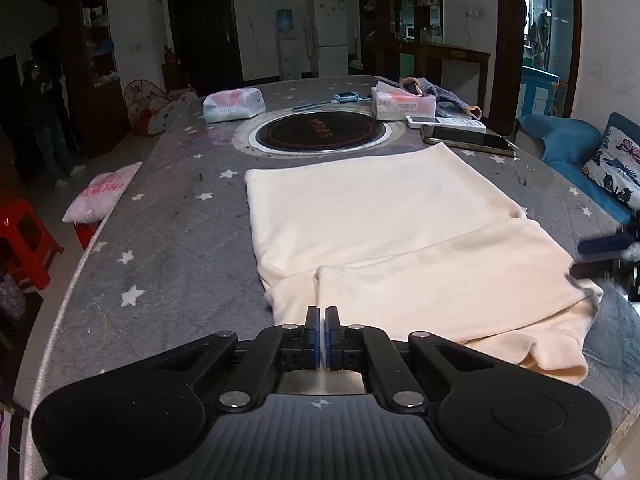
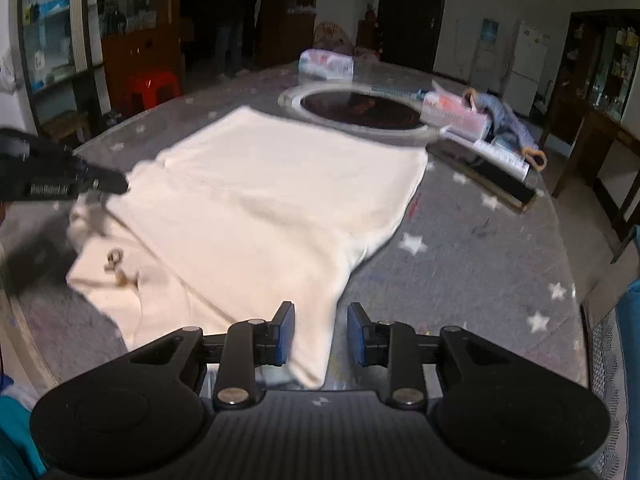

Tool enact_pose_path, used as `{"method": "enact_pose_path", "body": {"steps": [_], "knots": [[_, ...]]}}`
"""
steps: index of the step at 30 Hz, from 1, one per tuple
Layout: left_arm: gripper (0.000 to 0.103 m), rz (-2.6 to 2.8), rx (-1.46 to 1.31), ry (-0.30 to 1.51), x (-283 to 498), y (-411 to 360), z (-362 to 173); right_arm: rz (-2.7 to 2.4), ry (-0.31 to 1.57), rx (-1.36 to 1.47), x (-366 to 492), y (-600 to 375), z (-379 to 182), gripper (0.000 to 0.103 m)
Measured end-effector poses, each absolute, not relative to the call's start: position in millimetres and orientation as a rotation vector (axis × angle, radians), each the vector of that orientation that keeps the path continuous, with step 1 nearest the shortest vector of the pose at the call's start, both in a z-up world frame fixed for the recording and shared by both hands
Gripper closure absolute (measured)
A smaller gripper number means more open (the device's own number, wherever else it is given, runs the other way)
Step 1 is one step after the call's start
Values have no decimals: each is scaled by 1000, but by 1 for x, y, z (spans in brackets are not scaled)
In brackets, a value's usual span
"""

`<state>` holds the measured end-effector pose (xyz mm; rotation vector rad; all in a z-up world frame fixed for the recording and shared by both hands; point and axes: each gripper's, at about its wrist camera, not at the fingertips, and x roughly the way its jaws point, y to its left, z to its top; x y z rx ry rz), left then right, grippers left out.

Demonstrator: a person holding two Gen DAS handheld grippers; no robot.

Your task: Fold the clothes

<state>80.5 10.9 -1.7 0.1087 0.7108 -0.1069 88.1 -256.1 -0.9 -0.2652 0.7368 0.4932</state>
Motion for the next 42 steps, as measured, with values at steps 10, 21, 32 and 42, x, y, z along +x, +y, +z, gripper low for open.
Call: {"method": "enact_pose_path", "body": {"steps": [10, 21, 32, 42], "knots": [[99, -140, 77, 698, 90, 10, 12, 519, 722, -199, 129, -232, 0, 87], [92, -202, 123, 748, 104, 3, -11, 515, 735, -229, 116, -243, 0, 92], [70, -312, 300, 690, 42, 2, -8, 565, 749, -297, 84, -238, -4, 88], [58, -394, 554, 609, 2, -18, -24, 578, 752, -349, 72, -233, -2, 72]]}}
